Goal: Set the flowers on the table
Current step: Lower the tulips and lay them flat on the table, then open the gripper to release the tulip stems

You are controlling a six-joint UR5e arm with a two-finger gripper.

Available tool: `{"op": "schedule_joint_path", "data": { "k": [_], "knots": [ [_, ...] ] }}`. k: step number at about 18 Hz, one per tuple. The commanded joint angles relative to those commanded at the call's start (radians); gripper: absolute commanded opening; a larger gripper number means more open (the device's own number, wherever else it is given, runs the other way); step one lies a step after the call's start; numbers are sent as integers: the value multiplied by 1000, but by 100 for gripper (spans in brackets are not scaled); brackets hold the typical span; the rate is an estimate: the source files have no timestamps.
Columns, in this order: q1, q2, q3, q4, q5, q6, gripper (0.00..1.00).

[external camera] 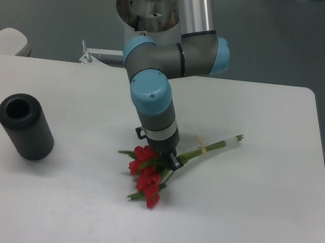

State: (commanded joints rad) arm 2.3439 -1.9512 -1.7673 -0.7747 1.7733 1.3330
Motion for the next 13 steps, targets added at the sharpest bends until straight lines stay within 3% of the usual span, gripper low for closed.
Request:
{"op": "schedule_joint_path", "data": {
  "k": [5, 9, 11, 13],
  "knots": [
    [8, 20, 60, -5, -20, 54, 100],
    [66, 18, 165, -29, -199, 89, 100],
    [86, 8, 225, -87, -233, 90, 100],
    [92, -14, 326, -217, -226, 106, 100]
  ]
}}
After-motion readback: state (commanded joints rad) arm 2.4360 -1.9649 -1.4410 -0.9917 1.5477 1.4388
